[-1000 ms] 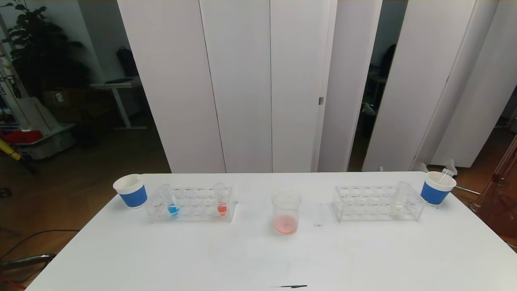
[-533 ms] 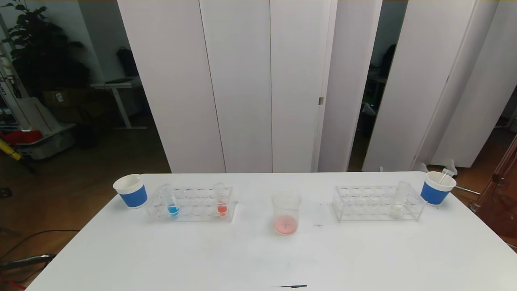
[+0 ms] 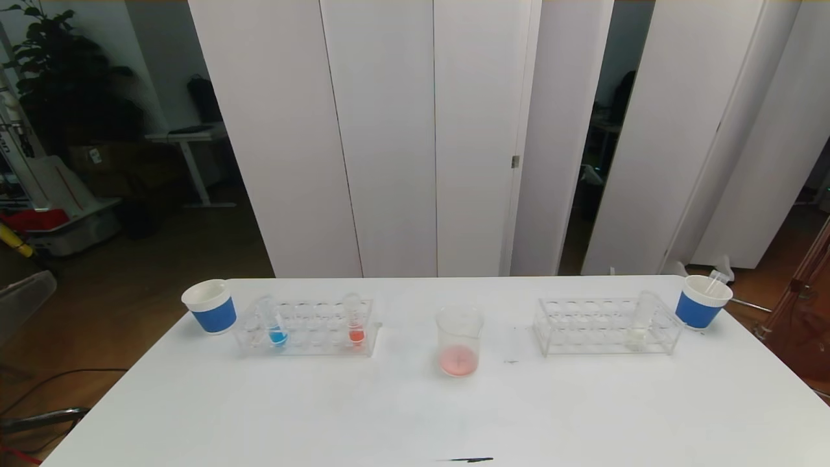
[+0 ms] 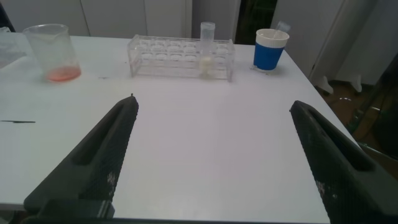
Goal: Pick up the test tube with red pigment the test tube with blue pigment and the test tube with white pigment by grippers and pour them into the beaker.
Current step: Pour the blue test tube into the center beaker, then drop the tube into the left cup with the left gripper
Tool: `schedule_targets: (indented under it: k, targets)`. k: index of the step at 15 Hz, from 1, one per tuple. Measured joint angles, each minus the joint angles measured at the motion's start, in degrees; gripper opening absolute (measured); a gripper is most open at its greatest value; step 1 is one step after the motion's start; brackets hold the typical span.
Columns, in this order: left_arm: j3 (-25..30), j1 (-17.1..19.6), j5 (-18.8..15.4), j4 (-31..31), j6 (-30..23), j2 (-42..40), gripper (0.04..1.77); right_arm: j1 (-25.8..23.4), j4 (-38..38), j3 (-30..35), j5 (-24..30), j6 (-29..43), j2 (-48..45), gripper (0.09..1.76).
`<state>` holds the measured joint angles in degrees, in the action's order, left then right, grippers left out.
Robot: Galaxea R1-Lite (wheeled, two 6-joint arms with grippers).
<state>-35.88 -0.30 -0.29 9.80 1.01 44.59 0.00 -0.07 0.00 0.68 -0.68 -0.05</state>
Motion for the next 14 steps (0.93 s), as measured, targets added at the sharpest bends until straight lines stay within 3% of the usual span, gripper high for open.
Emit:
schedule_targets:
  k: [6, 14]
  targets:
    - [2.65, -0.02, 0.02, 14.40, -0.07, 21.27, 1.75, 0.00, 0.00, 0.00, -0.02, 0.00, 0.00, 1.75]
    - [13.34, -2.17, -0.63, 35.04, -2.83, 41.85, 1.75, 0.00, 0.00, 0.00, 0.00, 0.00, 0.00, 1.75]
